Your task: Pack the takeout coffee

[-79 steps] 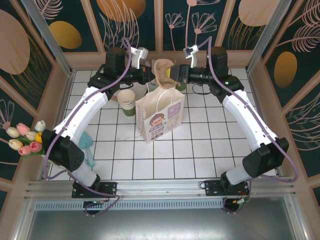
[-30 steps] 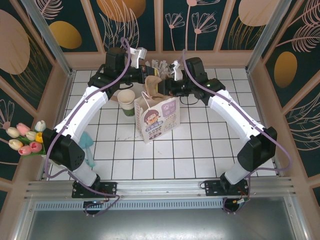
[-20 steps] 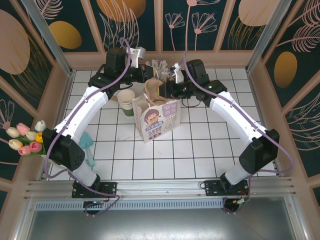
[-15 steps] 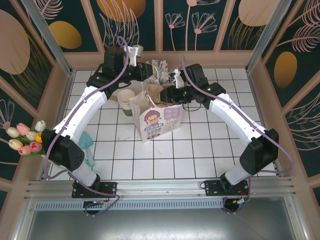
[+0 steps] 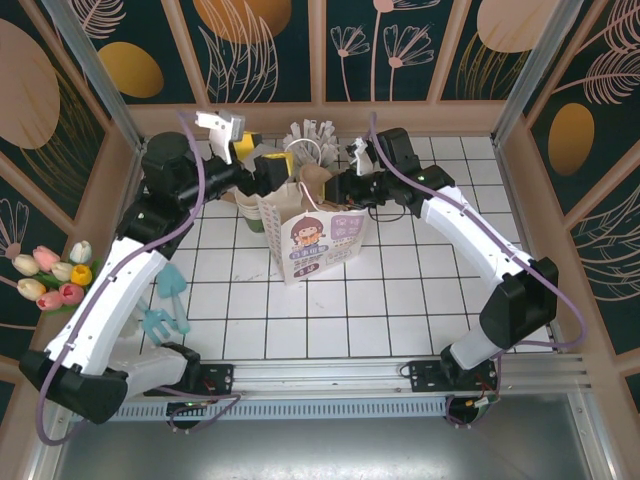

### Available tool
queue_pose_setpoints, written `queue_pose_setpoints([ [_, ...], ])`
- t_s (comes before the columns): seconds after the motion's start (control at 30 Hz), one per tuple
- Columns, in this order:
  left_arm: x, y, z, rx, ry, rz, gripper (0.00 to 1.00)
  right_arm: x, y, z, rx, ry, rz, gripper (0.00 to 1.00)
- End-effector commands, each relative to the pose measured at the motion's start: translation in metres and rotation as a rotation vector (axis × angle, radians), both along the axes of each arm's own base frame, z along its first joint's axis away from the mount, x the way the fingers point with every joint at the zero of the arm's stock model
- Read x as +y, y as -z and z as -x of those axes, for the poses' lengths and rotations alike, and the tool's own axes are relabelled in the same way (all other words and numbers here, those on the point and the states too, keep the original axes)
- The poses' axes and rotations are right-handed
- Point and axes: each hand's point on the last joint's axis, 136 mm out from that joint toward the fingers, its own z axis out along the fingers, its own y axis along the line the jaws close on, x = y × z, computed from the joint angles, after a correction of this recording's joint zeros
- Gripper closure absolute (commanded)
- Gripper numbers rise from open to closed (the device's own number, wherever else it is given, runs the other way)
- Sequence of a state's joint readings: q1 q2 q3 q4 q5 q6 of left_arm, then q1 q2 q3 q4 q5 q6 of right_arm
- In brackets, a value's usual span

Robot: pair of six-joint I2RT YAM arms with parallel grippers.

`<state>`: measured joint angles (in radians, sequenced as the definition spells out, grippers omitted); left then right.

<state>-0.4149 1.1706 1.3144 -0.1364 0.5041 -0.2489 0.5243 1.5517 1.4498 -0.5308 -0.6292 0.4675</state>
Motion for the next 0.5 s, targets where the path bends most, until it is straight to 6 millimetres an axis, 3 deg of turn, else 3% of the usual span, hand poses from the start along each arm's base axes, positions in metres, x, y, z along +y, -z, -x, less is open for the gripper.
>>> queue_pose_setpoints([
  [0.0, -0.014, 0.011, 0.023, -0.083, 0.165, -0.037, 0.01, -0.003, 0.011, 0.003, 0.044, 0.014, 0.014, 0.70],
  [0.2, -0.007, 0.012, 0.058, -0.263, 0.220, -0.036, 0.01, -0.004, 0.013, 0.002, 0.040, 0.026, 0.028, 0.70],
  [0.47, -0.021, 0.025, 0.057, -0.261, 0.318, -0.094, 0.25, -0.001, 0.015, -0.002, 0.040, 0.023, 0.036, 0.70],
])
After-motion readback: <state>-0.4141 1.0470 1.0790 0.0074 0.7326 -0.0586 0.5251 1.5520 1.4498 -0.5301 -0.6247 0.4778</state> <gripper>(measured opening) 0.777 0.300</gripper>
